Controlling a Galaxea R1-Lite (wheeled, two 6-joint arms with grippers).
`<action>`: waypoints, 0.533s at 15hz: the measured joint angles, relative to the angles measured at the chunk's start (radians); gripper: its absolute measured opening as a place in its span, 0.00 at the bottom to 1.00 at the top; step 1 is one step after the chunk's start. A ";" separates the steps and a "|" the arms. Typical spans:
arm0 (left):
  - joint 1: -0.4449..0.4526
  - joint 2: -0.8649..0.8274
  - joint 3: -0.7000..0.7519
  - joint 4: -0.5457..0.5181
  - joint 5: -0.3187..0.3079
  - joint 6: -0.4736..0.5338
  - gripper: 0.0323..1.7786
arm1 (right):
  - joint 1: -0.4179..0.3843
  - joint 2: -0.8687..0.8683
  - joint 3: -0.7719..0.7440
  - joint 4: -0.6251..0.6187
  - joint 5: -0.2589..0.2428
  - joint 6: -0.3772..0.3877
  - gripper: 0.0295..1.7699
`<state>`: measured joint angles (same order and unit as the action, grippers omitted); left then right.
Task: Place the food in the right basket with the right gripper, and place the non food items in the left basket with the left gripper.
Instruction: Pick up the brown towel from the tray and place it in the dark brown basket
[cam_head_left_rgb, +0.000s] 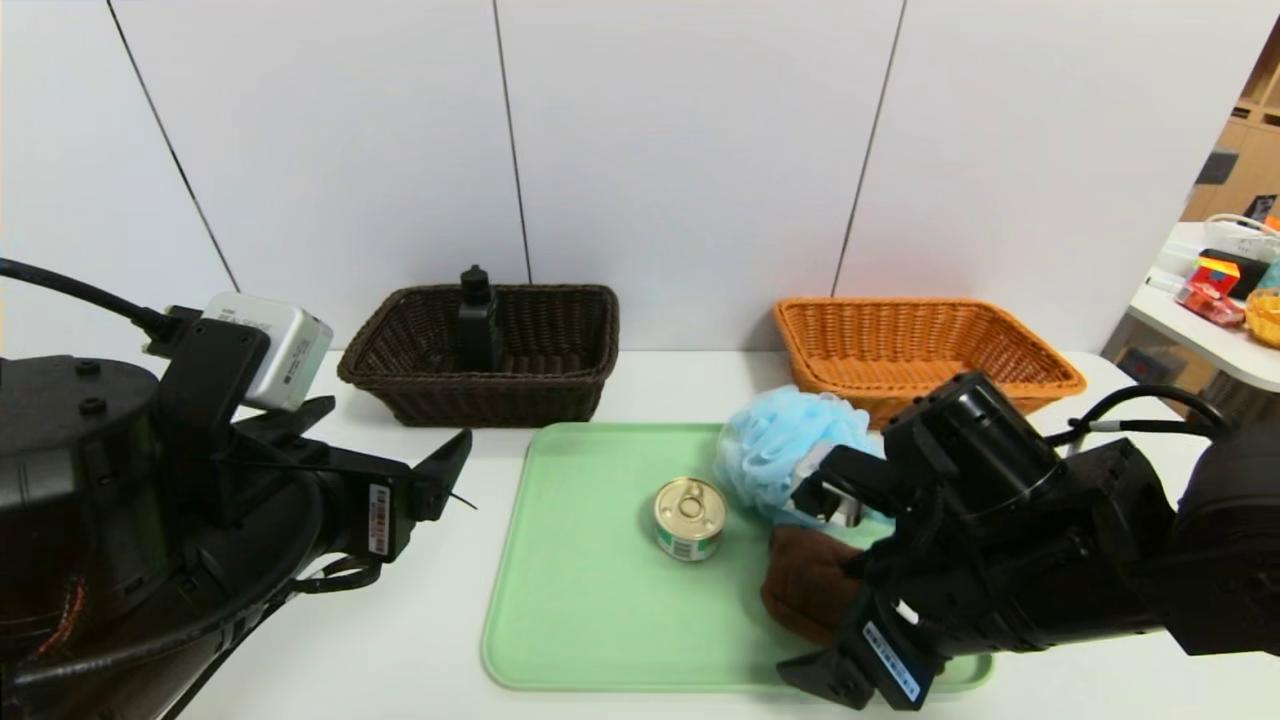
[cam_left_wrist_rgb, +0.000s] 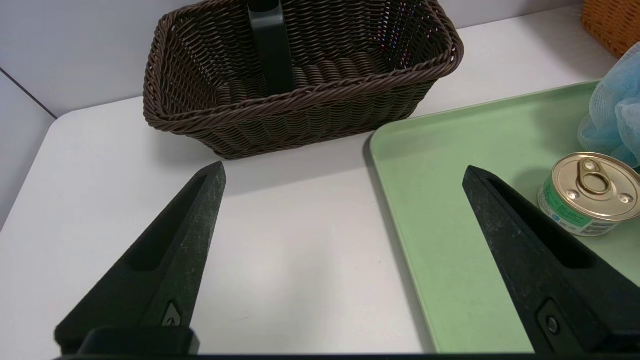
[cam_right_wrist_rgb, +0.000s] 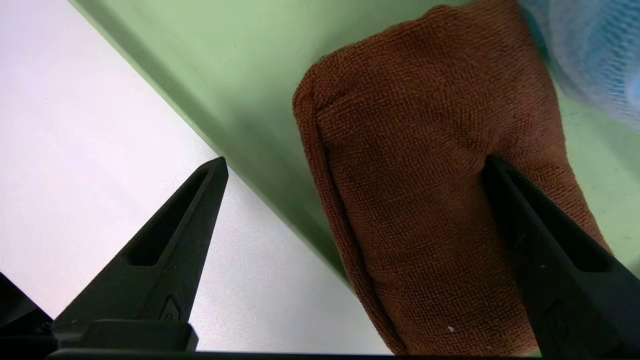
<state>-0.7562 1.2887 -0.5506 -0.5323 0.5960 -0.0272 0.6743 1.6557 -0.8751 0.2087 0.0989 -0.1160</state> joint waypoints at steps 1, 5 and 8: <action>0.000 0.000 0.000 0.000 0.000 0.000 0.95 | 0.001 0.003 0.007 -0.001 -0.002 -0.002 0.97; -0.003 -0.001 0.000 0.000 0.000 0.003 0.95 | 0.005 -0.003 0.024 -0.001 -0.016 -0.001 0.71; -0.007 -0.001 0.000 0.000 0.001 0.003 0.95 | 0.007 -0.016 0.029 0.003 -0.015 0.000 0.51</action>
<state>-0.7630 1.2872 -0.5506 -0.5319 0.5974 -0.0245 0.6815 1.6396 -0.8462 0.2115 0.0840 -0.1157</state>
